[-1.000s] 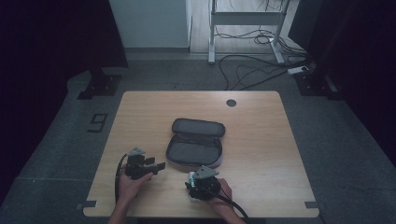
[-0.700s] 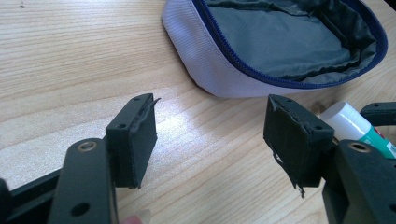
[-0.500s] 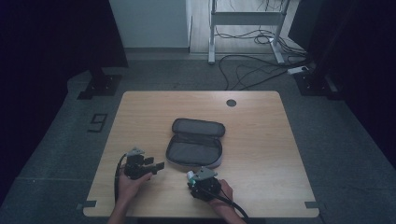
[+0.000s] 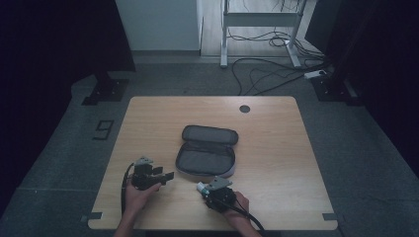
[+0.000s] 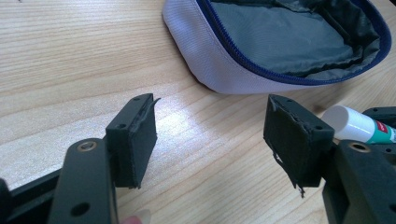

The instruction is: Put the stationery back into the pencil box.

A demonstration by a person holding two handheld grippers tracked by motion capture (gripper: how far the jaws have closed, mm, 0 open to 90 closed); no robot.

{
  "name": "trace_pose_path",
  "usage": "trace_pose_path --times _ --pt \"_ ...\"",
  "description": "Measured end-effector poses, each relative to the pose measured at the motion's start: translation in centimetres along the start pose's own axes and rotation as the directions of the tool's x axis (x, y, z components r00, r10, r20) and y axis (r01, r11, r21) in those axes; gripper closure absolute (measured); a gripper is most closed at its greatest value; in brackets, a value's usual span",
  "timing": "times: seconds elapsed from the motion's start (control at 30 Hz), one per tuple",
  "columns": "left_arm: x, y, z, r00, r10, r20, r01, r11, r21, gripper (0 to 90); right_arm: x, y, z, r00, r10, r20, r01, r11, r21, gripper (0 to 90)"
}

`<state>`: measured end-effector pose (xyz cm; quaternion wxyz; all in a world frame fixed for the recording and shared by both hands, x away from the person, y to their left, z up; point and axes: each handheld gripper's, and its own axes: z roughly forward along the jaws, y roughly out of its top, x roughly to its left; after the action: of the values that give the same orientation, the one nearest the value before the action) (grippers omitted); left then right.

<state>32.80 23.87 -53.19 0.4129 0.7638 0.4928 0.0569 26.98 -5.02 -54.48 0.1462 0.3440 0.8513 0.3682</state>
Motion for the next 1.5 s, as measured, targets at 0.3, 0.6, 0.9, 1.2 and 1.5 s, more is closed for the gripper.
trace_pose_path --times 0.3,0.6,0.9,1.2,1.5 --pt "0.0 0.0 0.0 1.0 0.003 -0.001 -0.003 1.0 0.003 34.9 -0.3 0.2 -0.9 0.9995 0.018 -0.026 -0.019 0.999 -0.037 64.8" --pt "0.0 -0.1 0.0 1.0 0.002 -0.004 -0.002 1.0 0.007 35.0 -0.4 1.0 -3.0 0.9988 0.032 -0.038 -0.036 0.992 -0.119 64.9" --pt "-0.1 0.0 -0.1 1.0 0.002 -0.002 -0.002 1.0 0.004 35.2 -1.1 1.8 -4.9 0.9983 0.046 -0.035 -0.052 0.982 -0.181 64.8" --pt "-0.2 -0.1 0.1 1.0 -0.001 0.0 0.001 1.0 0.009 35.2 -2.3 2.3 -5.4 0.9973 0.069 -0.024 -0.072 0.978 -0.195 64.8" --pt "-0.3 -0.1 0.0 1.0 0.003 0.003 -0.003 1.0 0.009 35.2 -3.4 3.5 -5.2 0.9964 0.084 -0.009 -0.084 0.977 -0.194 64.9"
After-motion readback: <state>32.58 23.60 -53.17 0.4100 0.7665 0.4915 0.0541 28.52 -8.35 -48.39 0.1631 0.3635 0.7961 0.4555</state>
